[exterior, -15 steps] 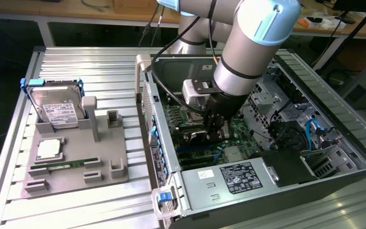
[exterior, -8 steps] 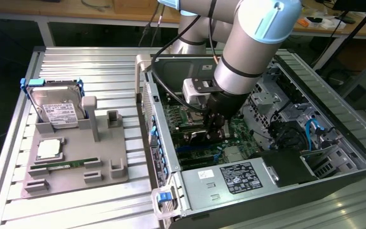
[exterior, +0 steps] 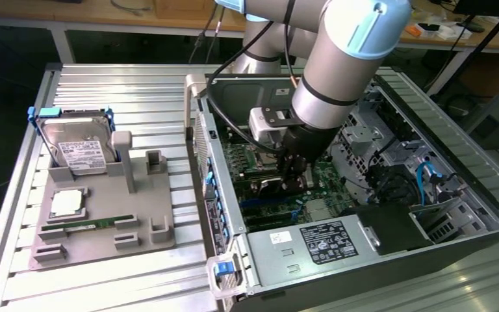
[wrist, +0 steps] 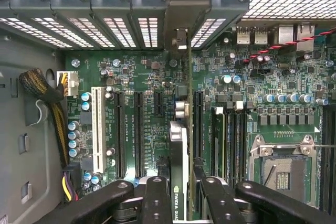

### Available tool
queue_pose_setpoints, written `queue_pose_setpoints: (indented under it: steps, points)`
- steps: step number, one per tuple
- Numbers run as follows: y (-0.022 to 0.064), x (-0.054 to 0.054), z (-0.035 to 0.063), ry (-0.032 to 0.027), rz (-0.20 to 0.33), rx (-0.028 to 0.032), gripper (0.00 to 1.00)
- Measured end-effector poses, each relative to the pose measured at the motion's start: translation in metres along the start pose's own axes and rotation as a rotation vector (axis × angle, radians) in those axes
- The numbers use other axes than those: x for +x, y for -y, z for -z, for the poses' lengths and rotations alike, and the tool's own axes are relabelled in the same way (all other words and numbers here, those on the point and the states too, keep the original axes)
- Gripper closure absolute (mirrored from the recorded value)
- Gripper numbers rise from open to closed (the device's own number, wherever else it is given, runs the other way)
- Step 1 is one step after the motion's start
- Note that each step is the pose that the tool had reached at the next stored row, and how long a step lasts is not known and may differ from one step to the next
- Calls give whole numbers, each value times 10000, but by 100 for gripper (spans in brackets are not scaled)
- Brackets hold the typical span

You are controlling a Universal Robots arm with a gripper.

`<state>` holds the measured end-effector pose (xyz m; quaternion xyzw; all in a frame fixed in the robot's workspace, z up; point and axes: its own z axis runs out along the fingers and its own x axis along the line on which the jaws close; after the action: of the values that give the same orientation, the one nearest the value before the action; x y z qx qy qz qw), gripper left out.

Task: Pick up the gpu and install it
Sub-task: 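Insert the gpu into the slot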

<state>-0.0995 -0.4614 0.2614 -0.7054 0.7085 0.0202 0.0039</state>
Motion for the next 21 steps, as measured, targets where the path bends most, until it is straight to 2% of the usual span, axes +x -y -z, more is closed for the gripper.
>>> queue_pose_setpoints:
  steps: [12, 18, 21]
  points:
    - [1, 30, 0, -4, 1, 0, 73]
    - [2, 21, -46, -16, 8, -1, 73]
    - [2, -9, -48, -53, 51, -1, 73]
